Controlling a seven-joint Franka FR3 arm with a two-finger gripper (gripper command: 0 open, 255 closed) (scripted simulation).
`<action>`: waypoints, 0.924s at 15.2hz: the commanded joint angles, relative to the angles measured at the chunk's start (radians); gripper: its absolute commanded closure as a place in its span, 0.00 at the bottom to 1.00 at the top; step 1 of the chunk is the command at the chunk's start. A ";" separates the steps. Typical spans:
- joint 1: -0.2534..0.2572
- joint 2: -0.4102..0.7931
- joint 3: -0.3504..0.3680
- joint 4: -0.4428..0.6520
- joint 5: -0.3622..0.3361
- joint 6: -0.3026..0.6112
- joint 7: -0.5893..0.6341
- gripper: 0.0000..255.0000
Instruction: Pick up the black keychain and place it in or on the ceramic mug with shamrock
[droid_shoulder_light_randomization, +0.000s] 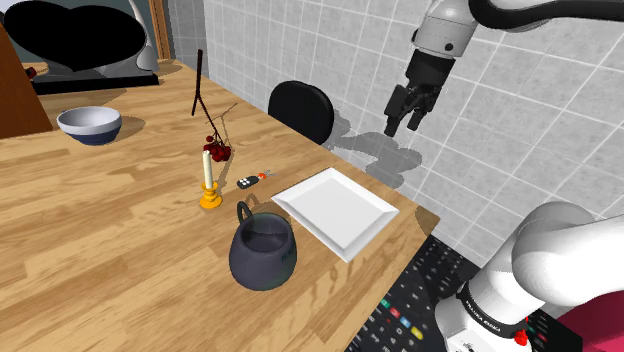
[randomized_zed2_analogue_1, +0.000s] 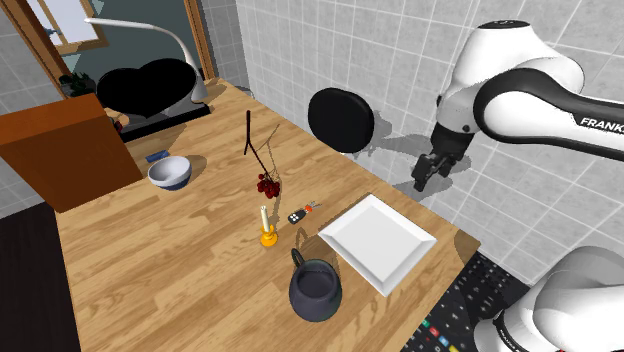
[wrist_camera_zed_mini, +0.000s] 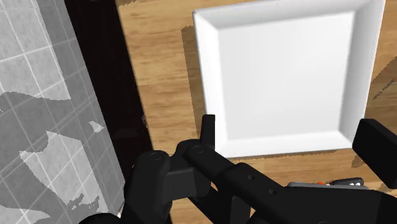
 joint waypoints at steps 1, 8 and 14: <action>0.002 0.050 0.040 -0.003 0.020 0.056 0.061 0.00; -0.005 0.260 0.165 0.053 0.045 0.220 0.261 0.00; -0.018 0.479 0.257 0.160 0.006 0.334 0.445 0.00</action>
